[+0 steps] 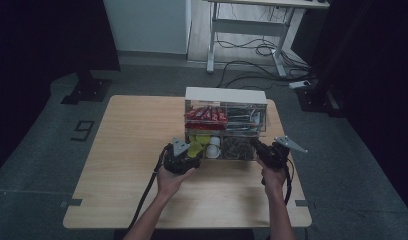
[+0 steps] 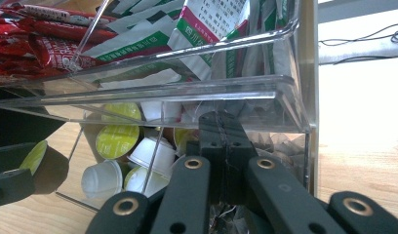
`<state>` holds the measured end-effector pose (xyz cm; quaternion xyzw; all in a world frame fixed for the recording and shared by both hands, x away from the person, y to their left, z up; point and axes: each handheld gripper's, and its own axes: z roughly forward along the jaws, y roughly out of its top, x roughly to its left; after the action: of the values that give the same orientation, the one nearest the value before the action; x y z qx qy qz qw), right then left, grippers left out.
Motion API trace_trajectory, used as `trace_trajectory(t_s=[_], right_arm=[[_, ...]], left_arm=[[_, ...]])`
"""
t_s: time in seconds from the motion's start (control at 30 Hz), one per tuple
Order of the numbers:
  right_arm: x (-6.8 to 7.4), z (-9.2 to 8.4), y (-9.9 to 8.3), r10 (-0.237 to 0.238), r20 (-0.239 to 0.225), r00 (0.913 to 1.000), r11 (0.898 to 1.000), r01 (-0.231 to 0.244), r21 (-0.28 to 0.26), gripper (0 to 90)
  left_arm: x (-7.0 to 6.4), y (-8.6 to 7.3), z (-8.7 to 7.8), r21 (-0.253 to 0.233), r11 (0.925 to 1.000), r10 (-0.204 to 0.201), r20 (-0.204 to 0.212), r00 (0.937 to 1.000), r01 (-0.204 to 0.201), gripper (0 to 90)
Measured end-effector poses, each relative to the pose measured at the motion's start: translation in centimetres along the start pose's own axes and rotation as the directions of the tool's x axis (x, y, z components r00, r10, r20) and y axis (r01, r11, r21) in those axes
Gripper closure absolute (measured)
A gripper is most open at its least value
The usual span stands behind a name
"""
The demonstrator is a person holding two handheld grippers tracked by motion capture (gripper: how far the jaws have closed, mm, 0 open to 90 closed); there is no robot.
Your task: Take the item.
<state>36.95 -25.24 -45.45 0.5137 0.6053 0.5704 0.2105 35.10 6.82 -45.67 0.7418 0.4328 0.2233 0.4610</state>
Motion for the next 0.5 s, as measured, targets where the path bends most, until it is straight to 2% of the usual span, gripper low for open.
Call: trace_trajectory(t_s=[0.5], right_arm=[[-0.5, -0.3, 0.1, 0.012, 0.004, 0.9999, 1.0, -0.012, -0.002, 88.8]], left_arm=[[1.9, -0.5, -1.6, -0.018, 0.9994, -0.03, -0.029, 0.9991, 0.029, 38.3]])
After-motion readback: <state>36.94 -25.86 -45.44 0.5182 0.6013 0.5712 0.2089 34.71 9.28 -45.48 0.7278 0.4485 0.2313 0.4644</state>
